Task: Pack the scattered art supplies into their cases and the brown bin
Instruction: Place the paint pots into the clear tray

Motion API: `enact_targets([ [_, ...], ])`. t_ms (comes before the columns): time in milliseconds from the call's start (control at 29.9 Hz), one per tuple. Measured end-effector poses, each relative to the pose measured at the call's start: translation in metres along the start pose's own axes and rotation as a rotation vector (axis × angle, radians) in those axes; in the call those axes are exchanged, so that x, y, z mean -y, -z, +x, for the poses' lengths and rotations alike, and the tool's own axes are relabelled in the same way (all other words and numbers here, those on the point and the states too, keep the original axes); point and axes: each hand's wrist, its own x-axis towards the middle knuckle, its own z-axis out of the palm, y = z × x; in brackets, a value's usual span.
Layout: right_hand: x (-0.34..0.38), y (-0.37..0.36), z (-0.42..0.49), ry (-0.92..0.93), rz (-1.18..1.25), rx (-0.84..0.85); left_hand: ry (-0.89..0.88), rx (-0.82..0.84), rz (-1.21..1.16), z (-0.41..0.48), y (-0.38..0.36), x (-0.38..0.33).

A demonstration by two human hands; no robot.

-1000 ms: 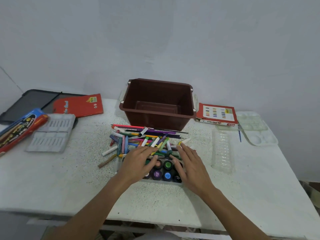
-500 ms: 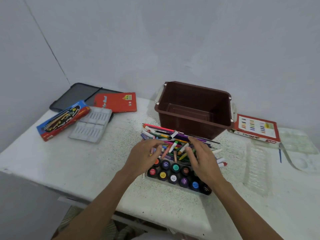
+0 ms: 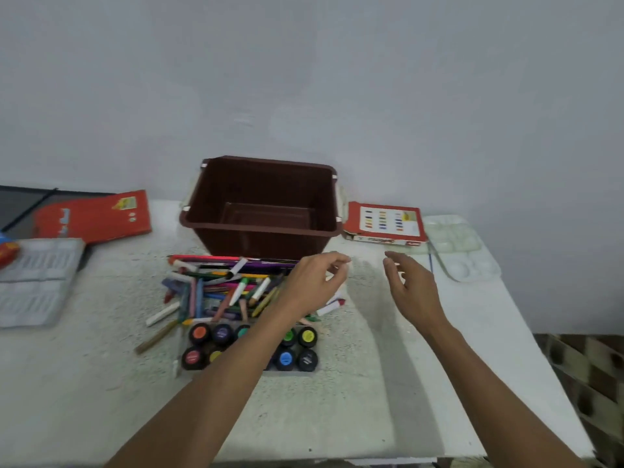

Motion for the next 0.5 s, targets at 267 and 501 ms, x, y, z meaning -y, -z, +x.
enact_targets([
  [267,-0.068,0.054,0.043,-0.170,0.017,-0.077,0.209,0.130,0.050,0.076,-0.075,-0.033],
  [501,-0.122,0.076,0.087,-0.289,-0.048,-0.051,0.391,0.211,0.210,0.108,-0.126,-0.043],
])
